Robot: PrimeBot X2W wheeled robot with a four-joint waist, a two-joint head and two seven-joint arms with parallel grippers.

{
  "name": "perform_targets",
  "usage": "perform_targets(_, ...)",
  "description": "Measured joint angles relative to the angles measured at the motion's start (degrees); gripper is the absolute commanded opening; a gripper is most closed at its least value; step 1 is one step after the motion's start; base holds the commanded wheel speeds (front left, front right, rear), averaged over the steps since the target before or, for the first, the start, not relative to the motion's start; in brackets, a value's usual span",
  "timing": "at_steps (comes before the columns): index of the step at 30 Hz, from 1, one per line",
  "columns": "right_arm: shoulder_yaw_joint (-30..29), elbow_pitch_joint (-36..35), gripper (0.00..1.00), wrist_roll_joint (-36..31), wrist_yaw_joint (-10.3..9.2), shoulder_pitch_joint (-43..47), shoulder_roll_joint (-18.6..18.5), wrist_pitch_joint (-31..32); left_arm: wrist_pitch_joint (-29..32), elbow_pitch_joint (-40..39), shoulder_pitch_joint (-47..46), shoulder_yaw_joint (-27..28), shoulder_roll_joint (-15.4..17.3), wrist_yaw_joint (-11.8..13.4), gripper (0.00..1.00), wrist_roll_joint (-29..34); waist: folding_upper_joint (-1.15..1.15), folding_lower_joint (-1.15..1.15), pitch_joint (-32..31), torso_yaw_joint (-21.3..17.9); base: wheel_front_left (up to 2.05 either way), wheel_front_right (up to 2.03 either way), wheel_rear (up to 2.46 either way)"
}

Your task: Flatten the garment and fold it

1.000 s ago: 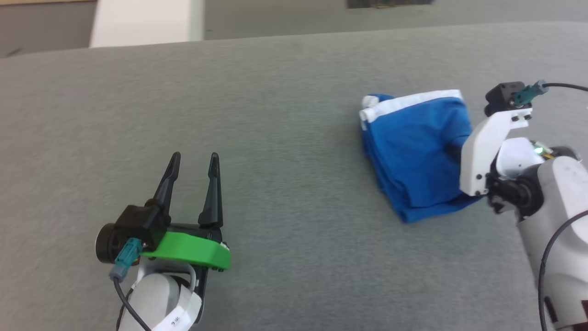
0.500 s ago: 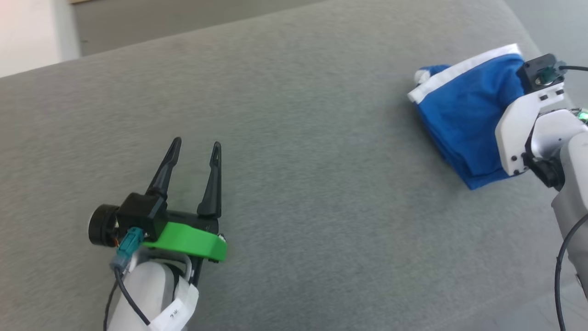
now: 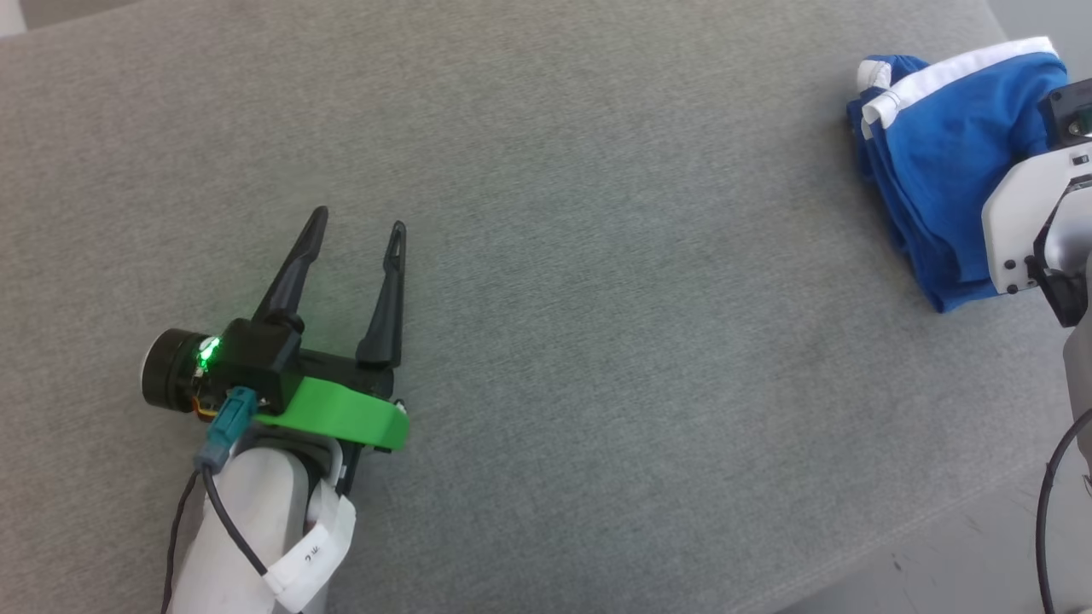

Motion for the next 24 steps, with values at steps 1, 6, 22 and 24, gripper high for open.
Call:
perform_targets(1,-0.58,0.20,1.00,-0.85,0.01,-0.01,0.12,-0.86,0.01,0.00,0.01,0.16,-0.03,0.22,1.00,-0.05,0.00,0.00,0.07,0.25,0.00,0.00,0.00)
perform_targets(6,-6.27,0.93,1.00,-1.69,0.01,0.12,1.12,-5.80,0.01,0.13,0.50,1.38,-0.80,1.25,1.00,-1.11,0.00,0.00,-1.25,1.54,0.00,0.00,0.00)
perform_targets(22,4.41,-21.42,1.00,23.05,0.00,17.06,3.91,-24.34,0.01,-0.24,9.10,3.98,-4.25,2.60,1.00,-4.97,0.00,-0.02,-14.87,8.81,0.00,0.00,0.00)
perform_targets(24,4.97,-26.53,1.00,24.85,0.00,21.46,3.63,-24.77,0.00,-0.10,9.63,3.82,-4.35,2.89,1.00,-5.45,0.00,-0.02,-16.14,10.48,0.00,0.00,0.00)
